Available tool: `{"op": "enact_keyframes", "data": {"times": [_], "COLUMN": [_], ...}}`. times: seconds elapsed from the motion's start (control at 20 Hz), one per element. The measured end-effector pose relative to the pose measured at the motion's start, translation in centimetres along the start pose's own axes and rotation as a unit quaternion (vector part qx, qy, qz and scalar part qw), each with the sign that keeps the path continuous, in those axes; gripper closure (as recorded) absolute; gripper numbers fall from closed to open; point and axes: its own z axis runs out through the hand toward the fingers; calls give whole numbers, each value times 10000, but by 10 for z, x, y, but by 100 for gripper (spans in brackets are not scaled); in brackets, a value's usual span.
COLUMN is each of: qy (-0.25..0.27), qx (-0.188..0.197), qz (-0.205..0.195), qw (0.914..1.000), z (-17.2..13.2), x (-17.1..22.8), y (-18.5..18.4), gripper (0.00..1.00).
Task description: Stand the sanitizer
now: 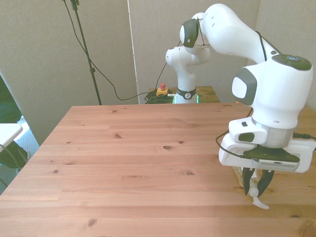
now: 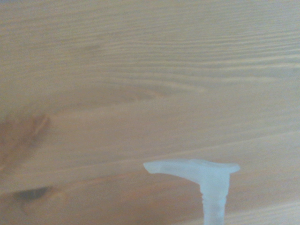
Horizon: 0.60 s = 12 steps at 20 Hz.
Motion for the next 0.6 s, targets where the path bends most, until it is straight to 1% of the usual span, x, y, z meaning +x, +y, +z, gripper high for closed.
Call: {"op": "enact_keyframes", "data": {"times": [0.15, 0.3, 0.45, 0.6], "qy": [297, 699, 1099, 1543], "qx": [315, 546, 711, 822], "qz": [198, 338, 517, 694], "qw": [9989, 9955, 9900, 9821], "z": [-26, -41, -50, -54], "x": [1, -1, -4, -4], "y": [10, 25, 39, 51], "gripper": [100, 100, 100, 100]}}
